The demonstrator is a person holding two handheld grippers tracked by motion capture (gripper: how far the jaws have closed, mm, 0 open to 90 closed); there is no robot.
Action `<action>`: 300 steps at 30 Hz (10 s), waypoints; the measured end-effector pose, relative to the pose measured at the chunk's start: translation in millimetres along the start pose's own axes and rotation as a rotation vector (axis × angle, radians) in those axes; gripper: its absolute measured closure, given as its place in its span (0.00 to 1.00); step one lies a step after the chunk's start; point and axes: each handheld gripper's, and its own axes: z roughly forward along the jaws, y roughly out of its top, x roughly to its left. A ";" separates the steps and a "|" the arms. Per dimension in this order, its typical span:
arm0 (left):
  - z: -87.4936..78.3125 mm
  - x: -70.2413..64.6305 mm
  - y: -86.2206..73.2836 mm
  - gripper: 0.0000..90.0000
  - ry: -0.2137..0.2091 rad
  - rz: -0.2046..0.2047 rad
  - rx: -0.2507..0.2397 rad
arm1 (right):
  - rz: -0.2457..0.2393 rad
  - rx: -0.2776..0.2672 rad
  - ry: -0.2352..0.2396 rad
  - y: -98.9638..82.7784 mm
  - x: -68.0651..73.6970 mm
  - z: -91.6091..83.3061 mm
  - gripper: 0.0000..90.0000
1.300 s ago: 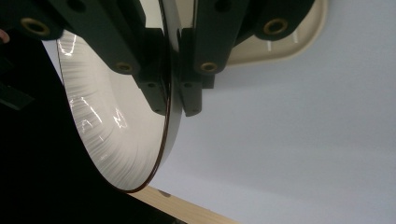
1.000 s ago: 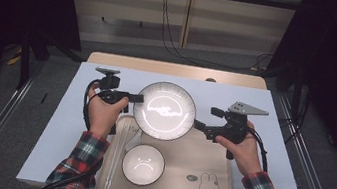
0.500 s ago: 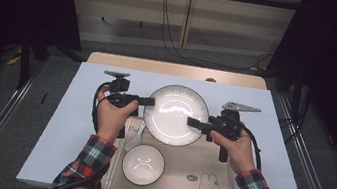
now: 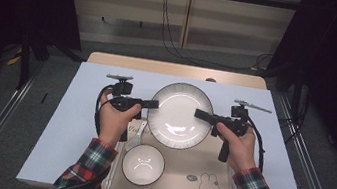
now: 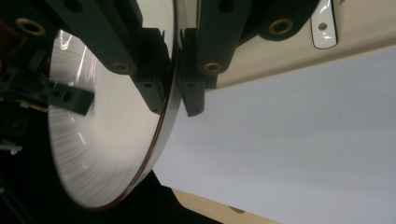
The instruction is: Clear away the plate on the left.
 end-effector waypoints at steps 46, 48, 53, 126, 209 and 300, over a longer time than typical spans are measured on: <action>-27.0 25.0 -26.8 0.12 0.197 0.388 -0.107 | -0.014 0.032 -0.173 5.9 -21.2 -43.4 0.90; -30.1 25.5 -27.9 0.12 0.207 0.395 -0.114 | -0.020 0.035 -0.173 4.5 -22.1 -43.7 0.90; -36.7 28.9 -31.7 0.12 0.225 0.404 -0.125 | -0.004 0.046 -0.160 0.9 -24.1 -45.4 0.90; -55.9 52.3 -47.5 0.09 0.258 0.365 -0.166 | -0.065 0.237 -0.174 -33.9 -24.8 -32.2 0.90; -64.1 56.8 -51.1 0.09 0.278 0.336 -0.182 | -0.118 0.226 -0.287 -37.9 -45.9 -32.5 0.93; -68.9 58.1 -50.7 0.06 0.271 0.342 -0.176 | -0.312 0.004 -0.297 -37.1 -53.9 -78.5 0.22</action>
